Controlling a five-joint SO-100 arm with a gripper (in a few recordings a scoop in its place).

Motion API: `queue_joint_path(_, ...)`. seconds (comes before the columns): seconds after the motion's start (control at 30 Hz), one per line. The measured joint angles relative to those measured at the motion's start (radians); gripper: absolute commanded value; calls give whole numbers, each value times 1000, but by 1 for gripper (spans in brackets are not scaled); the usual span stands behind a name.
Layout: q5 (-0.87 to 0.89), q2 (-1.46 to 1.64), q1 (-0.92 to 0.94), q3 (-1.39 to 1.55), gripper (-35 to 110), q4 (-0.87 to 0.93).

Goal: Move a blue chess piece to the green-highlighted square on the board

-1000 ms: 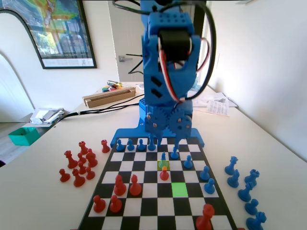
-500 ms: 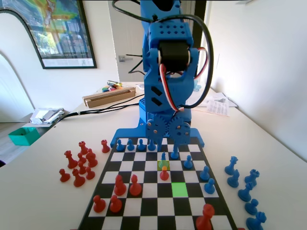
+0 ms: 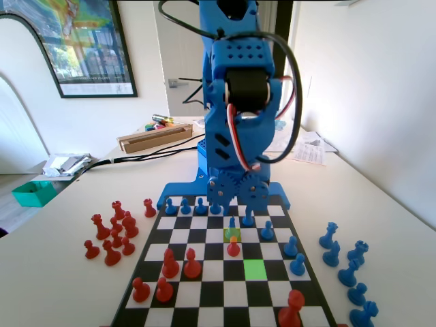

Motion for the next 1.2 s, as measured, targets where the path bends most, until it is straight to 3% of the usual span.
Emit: queue_joint_path(1.2, -23, -107, 25, -54, 11, -34)
